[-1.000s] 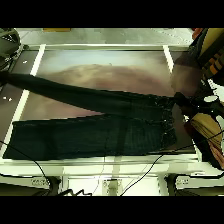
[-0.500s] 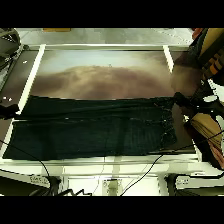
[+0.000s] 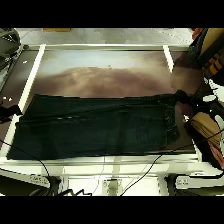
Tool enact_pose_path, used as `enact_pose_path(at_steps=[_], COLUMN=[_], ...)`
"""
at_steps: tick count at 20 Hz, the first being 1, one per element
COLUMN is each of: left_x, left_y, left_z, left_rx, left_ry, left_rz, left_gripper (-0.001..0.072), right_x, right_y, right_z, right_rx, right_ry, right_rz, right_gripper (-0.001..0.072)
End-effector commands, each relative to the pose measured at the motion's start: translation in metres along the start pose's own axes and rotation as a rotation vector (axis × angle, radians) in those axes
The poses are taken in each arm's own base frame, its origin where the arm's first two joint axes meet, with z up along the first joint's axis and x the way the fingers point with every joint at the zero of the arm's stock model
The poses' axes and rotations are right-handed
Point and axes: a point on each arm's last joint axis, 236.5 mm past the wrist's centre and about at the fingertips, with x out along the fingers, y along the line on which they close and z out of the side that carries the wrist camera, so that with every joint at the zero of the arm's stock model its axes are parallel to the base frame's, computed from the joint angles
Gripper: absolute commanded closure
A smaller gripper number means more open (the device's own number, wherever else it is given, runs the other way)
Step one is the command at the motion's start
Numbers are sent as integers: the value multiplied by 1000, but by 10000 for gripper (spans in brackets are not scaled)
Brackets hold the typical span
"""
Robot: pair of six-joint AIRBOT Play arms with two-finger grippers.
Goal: Fold the clothes and pants, and hang the long-sleeved shirts on hangers.
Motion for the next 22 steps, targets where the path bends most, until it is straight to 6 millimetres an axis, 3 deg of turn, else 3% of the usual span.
enact_pose_path(at_steps=[1,2,3,7,8,9,10,11,12,14,16,19,22], left_x=[-4,-6,-8,-38,-51,-63,-75,-88,-100,-122,-141,-159,-157], left_y=[-25,-31,-38,-43,-42,-42,-43,-45,-47,-53,-57,-85,-109], left_z=[15,17,19,23,22,21,19,16,13,5,-2,-7,-40], left_rx=[-84,-100,-116,-111,-94,-58,-13,27,68,140,163,137,192], left_ry=[-51,-56,-61,-88,-96,-103,-109,-114,-117,-117,-123,-195,-191], left_rz=[-96,-123,-150,-168,-165,-161,-162,-163,-164,-169,-179,-291,-380], left_gripper=[58,58,58,60,127,270,440,627,677,677,678,678,679], right_x=[8,12,15,7,2,-6,-17,-31,-47,-84,-122,-179,-198], right_y=[1,3,4,6,6,6,4,2,0,-8,-34,-70,-76], right_z=[23,23,25,39,41,42,44,43,42,31,-5,-94,-161], right_rx=[-45,-72,-105,-99,-90,-90,-99,-105,-109,-82,-20,76,198], right_ry=[-118,-128,-145,-137,-102,-73,-38,3,43,133,304,673,778], right_rz=[-54,-65,-80,-57,-33,-15,0,18,33,49,-16,-68,-29], right_gripper=[540,350,297,297,298,302,386,642,680,681,682,685,683])
